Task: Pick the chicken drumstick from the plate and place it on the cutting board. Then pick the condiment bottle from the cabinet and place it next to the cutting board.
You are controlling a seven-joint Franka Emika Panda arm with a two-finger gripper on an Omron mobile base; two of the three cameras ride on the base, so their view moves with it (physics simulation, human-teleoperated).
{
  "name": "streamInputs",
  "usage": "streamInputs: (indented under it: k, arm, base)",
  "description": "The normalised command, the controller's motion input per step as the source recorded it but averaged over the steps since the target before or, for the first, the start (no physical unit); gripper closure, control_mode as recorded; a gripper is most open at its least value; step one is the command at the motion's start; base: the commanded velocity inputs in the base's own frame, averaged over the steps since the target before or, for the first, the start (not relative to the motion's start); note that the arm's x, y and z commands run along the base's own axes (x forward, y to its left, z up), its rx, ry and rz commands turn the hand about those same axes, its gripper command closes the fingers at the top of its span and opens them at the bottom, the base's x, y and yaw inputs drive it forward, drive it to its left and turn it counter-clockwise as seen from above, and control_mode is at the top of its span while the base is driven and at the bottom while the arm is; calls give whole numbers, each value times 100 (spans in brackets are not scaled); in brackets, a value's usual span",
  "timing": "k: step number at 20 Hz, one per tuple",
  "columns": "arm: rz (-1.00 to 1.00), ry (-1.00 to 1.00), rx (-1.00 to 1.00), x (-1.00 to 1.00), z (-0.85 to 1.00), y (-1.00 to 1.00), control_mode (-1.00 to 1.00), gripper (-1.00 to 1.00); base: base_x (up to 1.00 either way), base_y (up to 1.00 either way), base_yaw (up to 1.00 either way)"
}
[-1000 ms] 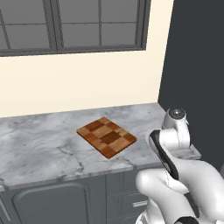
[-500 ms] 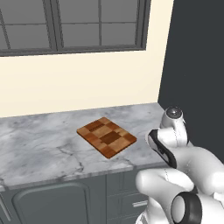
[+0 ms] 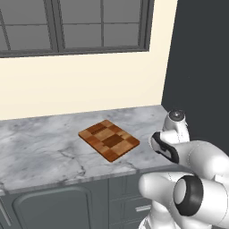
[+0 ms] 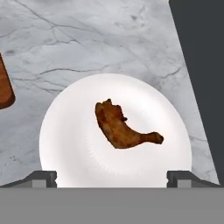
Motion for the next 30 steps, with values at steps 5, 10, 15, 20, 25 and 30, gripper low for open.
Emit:
streamInputs:
  k: [5,10,15,20,25,30]
  arm:
    - [0,0,2,8,-11,-6,-100,-100]
    - [0,0,3,12,-3,-7,-100,-100]
    - [0,0,4,18,-3,-3,-100,-100]
    - [0,0,4,17,-10,-2,-100,-100]
    - [1,0,1,13,-20,0,-100,-100]
    - [1,0,0,10,-24,0,-100,-100]
  base:
    - [0,0,0]
    - [0,0,0]
    - [0,0,0]
    - [0,0,0]
    - [0,0,0]
    - [0,0,0]
